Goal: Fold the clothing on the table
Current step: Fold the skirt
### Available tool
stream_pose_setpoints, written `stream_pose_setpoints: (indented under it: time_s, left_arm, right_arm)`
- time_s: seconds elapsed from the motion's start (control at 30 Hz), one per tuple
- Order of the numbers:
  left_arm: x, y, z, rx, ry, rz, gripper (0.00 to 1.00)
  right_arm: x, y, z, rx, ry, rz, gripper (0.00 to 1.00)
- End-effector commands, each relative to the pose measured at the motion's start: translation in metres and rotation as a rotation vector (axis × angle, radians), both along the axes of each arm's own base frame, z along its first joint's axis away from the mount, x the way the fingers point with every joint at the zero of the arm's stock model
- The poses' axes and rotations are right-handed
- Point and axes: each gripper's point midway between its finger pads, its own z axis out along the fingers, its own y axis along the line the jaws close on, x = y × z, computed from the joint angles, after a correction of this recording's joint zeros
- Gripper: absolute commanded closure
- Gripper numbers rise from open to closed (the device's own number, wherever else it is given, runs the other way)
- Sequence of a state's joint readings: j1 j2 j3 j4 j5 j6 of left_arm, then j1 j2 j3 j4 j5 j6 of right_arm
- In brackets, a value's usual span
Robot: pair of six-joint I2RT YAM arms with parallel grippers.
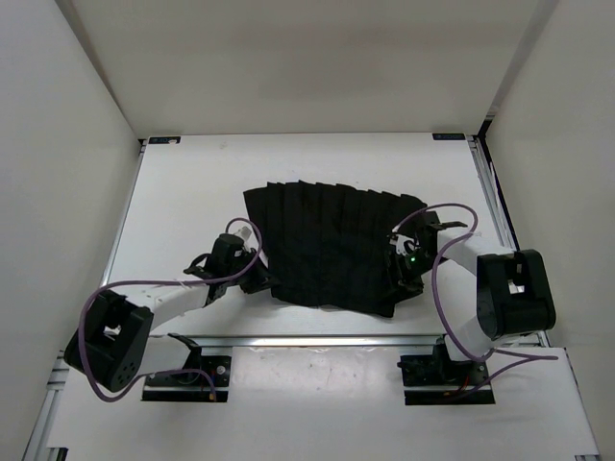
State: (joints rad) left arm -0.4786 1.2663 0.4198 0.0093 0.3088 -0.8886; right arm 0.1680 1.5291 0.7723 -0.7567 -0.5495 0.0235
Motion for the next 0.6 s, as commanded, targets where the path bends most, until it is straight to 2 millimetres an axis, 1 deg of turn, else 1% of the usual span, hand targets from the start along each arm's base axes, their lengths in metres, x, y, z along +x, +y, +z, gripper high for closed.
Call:
stream_pose_setpoints:
  time_s: [0.0,0.03,0.07,0.1,0.13,0.17,0.2,0.27,0.3,0.33,0.4,0.43,0.47,0.5,0.53,0.57]
  left_arm:
    - [0.011,0.0,0.014,-0.03,-0.058,0.026,1.0]
    - [0.011,0.001,0.015,-0.032,-0.06,0.03,1.0]
    - [0.012,0.001,0.017,-0.041,-0.069,0.03,1.0]
    - [0.009,0.002,0.013,-0.036,-0.058,0.035,1.0]
    - [0.012,0.002,0.016,-0.042,-0.067,0.039,1.0]
    - [0.01,0.002,0.015,-0.043,-0.063,0.034,1.0]
    - [0.01,0.005,0.015,-0.04,-0.063,0.044,1.0]
    - [0.006,0.008,0.01,-0.033,-0.051,0.048,1.0]
    - [0.007,0.01,0.013,-0.037,-0.056,0.055,1.0]
    - [0.004,0.015,0.008,-0.026,-0.046,0.064,1.0]
    - [0.003,0.026,0.011,-0.029,-0.056,0.098,1.0]
    - [0.001,0.029,0.013,-0.042,-0.068,0.106,1.0]
    - [-0.006,0.033,0.009,-0.034,-0.042,0.111,1.0]
    - [-0.009,0.036,0.01,-0.04,-0.044,0.114,1.0]
    - [-0.014,0.041,0.006,-0.041,-0.034,0.127,1.0]
    - [-0.02,0.04,0.005,-0.047,-0.014,0.124,1.0]
  right_arm:
    - [-0.006,0.007,-0.003,0.005,0.03,0.011,0.46]
    - [-0.004,0.005,-0.004,-0.003,0.033,-0.005,0.56]
    - [-0.002,0.002,-0.004,-0.01,0.03,-0.02,0.61]
    - [0.001,-0.001,-0.004,-0.007,0.036,-0.049,0.73]
    - [0.001,-0.004,-0.007,-0.019,0.04,-0.057,0.84]
    - [0.005,-0.007,-0.006,-0.02,0.033,-0.075,0.91]
    - [0.004,-0.01,-0.008,-0.033,0.031,-0.077,1.0]
    - [0.011,-0.019,-0.01,-0.071,0.008,-0.098,1.0]
    - [0.015,-0.021,-0.008,-0.08,-0.003,-0.107,1.0]
    - [0.019,-0.026,-0.008,-0.098,-0.009,-0.111,1.0]
    - [0.033,-0.037,-0.006,-0.1,-0.032,-0.16,1.0]
    - [0.037,-0.039,-0.005,-0.106,-0.035,-0.158,1.0]
    - [0.038,-0.044,-0.005,-0.1,-0.022,-0.182,1.0]
    - [0.045,-0.044,-0.004,-0.098,-0.046,-0.17,0.99]
    - [0.05,-0.049,-0.002,-0.091,-0.047,-0.184,1.0]
    - [0.049,-0.048,0.0,-0.072,-0.061,-0.156,1.0]
